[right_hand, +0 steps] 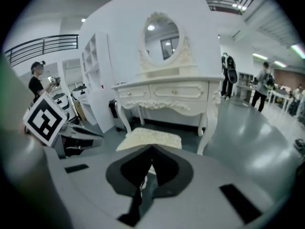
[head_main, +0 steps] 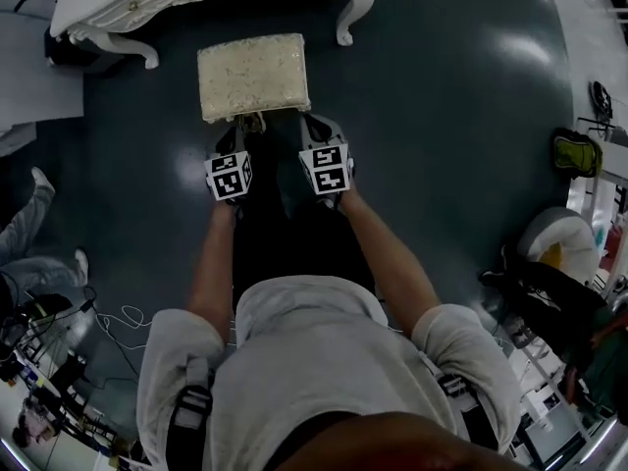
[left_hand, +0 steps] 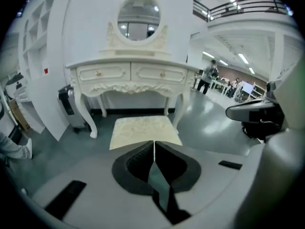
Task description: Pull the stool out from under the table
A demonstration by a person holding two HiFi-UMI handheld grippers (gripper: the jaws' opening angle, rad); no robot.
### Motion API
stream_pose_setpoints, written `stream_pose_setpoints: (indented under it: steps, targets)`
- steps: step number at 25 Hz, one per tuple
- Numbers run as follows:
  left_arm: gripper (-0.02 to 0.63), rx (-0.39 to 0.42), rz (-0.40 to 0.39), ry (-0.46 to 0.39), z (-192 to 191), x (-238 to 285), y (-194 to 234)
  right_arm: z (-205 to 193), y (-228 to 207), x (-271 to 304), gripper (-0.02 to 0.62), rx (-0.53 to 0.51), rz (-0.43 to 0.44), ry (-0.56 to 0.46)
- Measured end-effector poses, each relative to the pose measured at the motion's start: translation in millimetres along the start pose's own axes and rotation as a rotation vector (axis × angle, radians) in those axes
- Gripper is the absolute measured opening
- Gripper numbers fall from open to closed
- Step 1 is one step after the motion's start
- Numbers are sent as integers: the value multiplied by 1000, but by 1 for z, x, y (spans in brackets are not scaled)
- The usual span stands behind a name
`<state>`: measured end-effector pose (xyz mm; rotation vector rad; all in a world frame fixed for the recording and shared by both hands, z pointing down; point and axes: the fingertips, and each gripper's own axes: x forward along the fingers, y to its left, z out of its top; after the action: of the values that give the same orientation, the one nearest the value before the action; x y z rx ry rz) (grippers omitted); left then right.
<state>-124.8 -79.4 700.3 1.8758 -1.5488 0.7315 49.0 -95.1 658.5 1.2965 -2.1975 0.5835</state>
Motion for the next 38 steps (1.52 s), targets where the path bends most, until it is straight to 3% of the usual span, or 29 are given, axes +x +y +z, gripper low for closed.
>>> stream_pose_setpoints:
  steps: [5,10,13,17,22,27,30,38]
  targets:
    - [15,-16,-37,-136,58,-90,-65,68,10,-78,14,9,-37,-121]
    - [15,-47,-62,-256,103,-185,-103,126,37,-158,14,88,6,-248]
    - [15,-66,-95,-296,130,-225,-118,169,52,-202,14,65,2,-336]
    - [15,-22,-121,-346,160,-260,-130,208,67,-246,14,-4,-8,-423]
    - [15,18,-148,-388,173,-290,-143,218,76,-286,12,-77,28,-453]
    - [15,25,-187,-441,192,-313,-154,234,74,-324,12,-161,-15,-498]
    - [15,56,-221,-452,191,-323,-167,228,80,-342,12,-218,8,-496]
    - [15,99,-271,-448,187,-346,-161,223,109,-359,12,-149,79,-532]
